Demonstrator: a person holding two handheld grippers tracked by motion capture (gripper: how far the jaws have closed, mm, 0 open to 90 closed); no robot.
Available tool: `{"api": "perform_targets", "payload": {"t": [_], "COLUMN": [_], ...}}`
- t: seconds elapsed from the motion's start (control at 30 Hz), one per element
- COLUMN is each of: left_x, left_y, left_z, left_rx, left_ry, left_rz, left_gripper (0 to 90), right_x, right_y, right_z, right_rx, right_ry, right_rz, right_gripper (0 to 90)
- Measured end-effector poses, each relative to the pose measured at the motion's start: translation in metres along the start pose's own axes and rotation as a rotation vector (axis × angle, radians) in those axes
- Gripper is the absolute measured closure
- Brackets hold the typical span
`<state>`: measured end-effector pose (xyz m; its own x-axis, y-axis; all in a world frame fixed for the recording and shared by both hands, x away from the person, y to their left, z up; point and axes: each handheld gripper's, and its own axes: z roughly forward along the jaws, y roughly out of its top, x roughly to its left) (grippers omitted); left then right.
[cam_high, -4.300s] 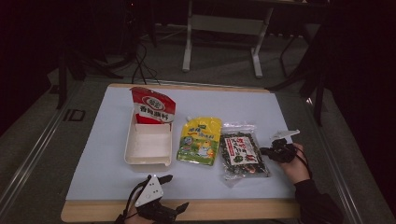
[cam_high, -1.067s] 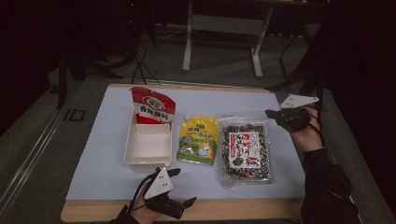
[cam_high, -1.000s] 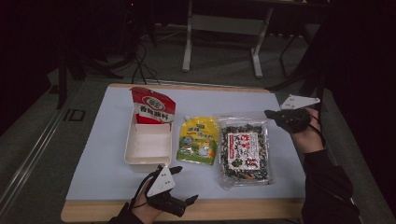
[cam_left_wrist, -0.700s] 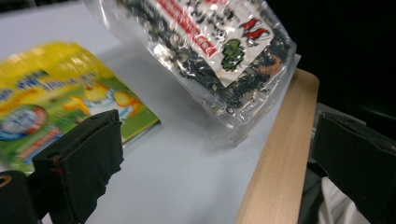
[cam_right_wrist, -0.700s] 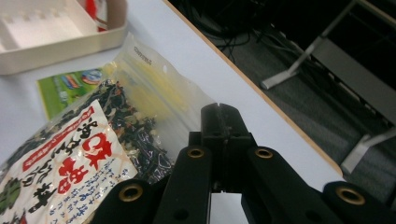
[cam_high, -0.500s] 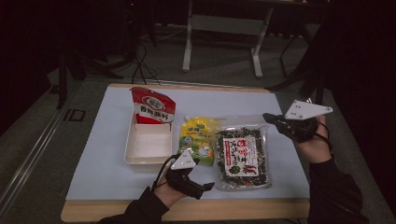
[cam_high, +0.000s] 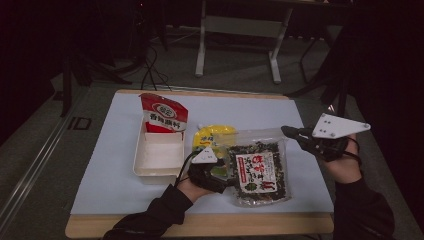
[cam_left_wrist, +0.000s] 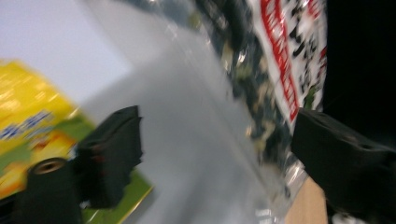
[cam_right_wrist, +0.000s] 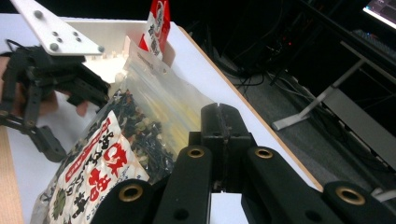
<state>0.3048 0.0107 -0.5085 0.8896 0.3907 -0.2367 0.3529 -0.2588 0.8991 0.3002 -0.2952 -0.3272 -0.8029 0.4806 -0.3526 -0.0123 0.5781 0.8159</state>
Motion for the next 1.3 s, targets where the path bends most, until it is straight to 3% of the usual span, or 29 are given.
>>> {"api": "perform_targets", "payload": {"t": [0.07,0.1,0.23,0.27,0.3,0.37,0.4,0.53,0.6,0.87,0.97,1.07,1.2,1.3], "left_x": [-0.001,-0.001,-0.006,-0.008,-0.008,-0.015,-0.017,-0.024,-0.030,-0.041,-0.043,-0.042,-0.038,-0.036], "left_y": [0.001,0.001,0.005,0.006,0.006,0.011,0.012,0.020,0.027,0.047,0.053,0.058,0.063,0.068], "left_z": [0.002,0.002,0.002,0.002,0.002,0.000,-0.001,-0.009,-0.014,-0.023,-0.027,-0.032,-0.040,-0.047], "left_rx": [-0.017,-0.017,-0.035,-0.040,-0.040,-0.034,-0.028,-0.035,-0.035,-0.021,-0.024,-0.025,-0.031,-0.047], "left_ry": [-0.045,-0.045,-0.127,-0.155,-0.155,-0.171,-0.165,-0.141,-0.115,-0.086,-0.074,-0.062,-0.051,-0.045], "left_rz": [0.031,0.031,0.048,0.050,0.050,0.060,0.063,0.068,0.105,0.126,0.125,0.132,0.126,0.116], "left_gripper": [29.6,34.4,48.7,55.7,61.4,61.4,67.4,72.8,76.7,77.6,77.7,77.7,77.6,77.7], "right_x": [0.002,0.002,0.005,0.005,0.005,0.005,0.006,0.005,0.005,0.001,-0.002,-0.006,-0.009,-0.009], "right_y": [0.001,0.001,0.004,0.005,0.005,0.006,0.009,0.013,0.015,0.019,0.019,0.015,0.007,-0.001], "right_z": [0.001,0.001,-0.001,-0.003,-0.003,-0.005,-0.008,-0.013,-0.017,-0.030,-0.031,-0.029,-0.026,-0.020], "right_rx": [0.002,0.002,-0.004,-0.009,-0.009,-0.016,-0.022,-0.034,-0.047,-0.103,-0.121,-0.115,-0.131,-0.113], "right_ry": [0.008,0.008,0.009,0.007,0.007,0.004,-0.001,-0.005,-0.009,-0.036,-0.033,-0.044,-0.025,-0.015], "right_rz": [-0.007,-0.007,-0.012,-0.014,-0.014,-0.016,-0.021,-0.024,-0.024,-0.013,0.007,0.032,0.086,0.114], "right_gripper": [90.0,90.0,90.0,90.0,90.0,90.0,90.0,90.0,90.0,88.8,72.3,62.5,52.8,47.8]}}
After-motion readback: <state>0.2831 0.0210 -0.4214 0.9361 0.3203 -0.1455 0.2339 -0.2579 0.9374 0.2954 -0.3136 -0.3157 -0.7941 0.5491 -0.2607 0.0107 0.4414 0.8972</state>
